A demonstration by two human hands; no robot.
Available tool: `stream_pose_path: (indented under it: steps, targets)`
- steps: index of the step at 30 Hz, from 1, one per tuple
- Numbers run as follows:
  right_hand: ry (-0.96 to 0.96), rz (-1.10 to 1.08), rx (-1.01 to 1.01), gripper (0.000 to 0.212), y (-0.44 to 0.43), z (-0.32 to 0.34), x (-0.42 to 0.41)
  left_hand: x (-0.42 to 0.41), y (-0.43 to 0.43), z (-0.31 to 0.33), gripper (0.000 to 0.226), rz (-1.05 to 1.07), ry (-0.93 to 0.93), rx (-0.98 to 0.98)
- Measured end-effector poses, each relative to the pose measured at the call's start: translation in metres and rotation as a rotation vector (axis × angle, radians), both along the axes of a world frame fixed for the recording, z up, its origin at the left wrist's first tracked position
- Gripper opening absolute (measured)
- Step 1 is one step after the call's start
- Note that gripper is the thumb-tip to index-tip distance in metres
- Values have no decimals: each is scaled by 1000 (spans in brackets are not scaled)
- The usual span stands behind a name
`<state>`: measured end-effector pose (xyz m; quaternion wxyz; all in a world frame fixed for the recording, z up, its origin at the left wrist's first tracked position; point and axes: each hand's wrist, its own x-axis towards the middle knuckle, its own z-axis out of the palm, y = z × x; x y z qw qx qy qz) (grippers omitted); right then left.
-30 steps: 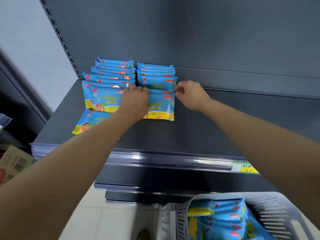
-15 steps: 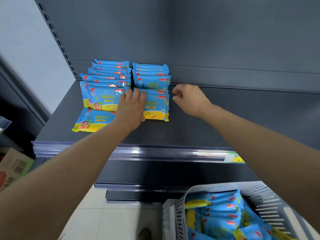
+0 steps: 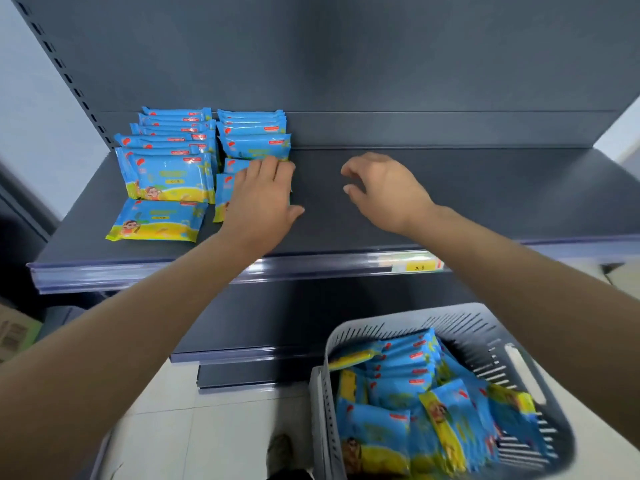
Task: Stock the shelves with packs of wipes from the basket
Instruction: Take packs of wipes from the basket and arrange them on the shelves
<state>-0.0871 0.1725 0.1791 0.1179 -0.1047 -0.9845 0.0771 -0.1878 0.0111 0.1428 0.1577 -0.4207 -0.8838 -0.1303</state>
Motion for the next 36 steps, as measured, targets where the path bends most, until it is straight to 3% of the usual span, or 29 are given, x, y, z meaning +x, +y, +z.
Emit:
stream_pose_path:
  steps: [5, 11, 14, 17, 23, 26, 30, 34, 36]
  targets:
    - [35, -45, 200, 33, 11, -2, 65, 81, 15, 15, 55, -145, 1, 116]
    - [4, -88, 240, 33, 16, -32, 149, 167, 14, -7, 52, -276, -27, 170]
    - [-116, -81, 185, 33, 16, -63, 181, 193, 15, -41, 50, -379, -186, 14]
    - [-289, -31, 53, 38, 16, -100, 203, 206, 18, -84, 48, -489, -379, -265]
    - [-716, -44, -100, 51, 30, -170, 232, 217, 16, -148, 46, -480, -560, -736]
    - [-935, -140, -181, 69, 43, -193, 242, 218, 14, -163, 53, -439, -587, -803]
    - [-1066, -232, -288, 89, 53, -214, 250, 220, 17, -175, 57, -408, -554, -895]
    - [-1047, -277, -413, 91, 54, -225, 252, 222, 16, -184, 52, -364, -558, -904]
    - [-1038, -296, -369, 81, 52, -229, 252, 223, 15, -189, 50, -339, -562, -880]
